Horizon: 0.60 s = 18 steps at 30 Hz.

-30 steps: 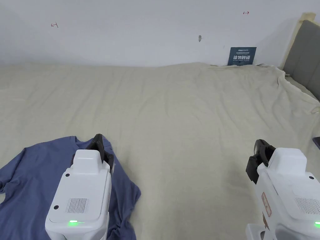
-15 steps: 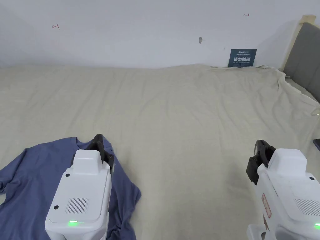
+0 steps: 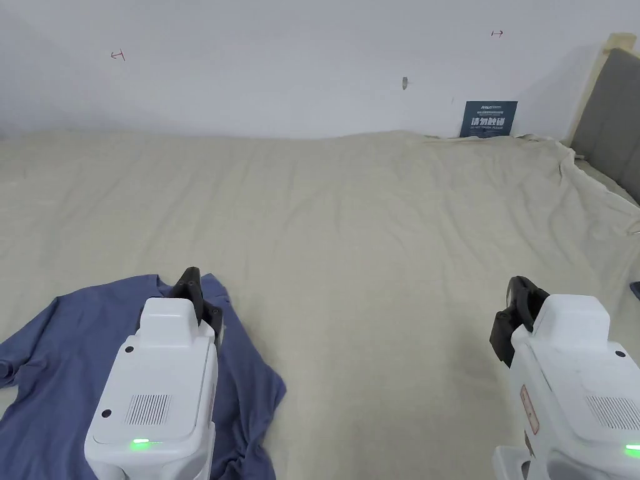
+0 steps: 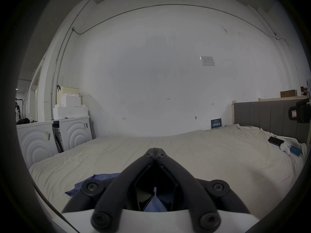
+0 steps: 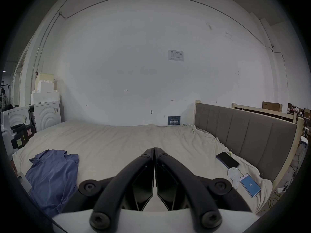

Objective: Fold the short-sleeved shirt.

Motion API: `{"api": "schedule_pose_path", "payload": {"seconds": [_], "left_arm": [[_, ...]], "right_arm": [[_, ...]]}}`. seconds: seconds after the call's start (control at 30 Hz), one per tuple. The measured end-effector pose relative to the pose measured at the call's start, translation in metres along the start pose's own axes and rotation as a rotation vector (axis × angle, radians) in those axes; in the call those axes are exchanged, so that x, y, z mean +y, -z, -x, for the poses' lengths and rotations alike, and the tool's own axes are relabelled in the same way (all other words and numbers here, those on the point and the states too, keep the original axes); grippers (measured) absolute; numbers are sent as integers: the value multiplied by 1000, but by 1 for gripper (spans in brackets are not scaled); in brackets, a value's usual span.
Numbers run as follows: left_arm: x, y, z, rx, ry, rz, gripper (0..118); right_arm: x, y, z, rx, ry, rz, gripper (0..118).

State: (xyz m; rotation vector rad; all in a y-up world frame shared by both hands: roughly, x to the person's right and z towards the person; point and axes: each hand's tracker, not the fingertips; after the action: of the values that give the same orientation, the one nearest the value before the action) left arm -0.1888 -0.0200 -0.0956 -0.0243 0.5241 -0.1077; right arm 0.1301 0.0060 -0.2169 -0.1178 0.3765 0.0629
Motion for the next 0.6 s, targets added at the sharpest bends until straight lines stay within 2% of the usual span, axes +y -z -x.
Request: {"api": "schedule_pose_path", "payload": {"seconds": [0.27,0.6], "left_arm": [[2,-10,38,90,-7,-7,0],[0,-49,119,294,21,12,0]], "right_arm": [[8,11,38,88,-20,-22,0],[21,28,128,312,-27,-61,0]]}}
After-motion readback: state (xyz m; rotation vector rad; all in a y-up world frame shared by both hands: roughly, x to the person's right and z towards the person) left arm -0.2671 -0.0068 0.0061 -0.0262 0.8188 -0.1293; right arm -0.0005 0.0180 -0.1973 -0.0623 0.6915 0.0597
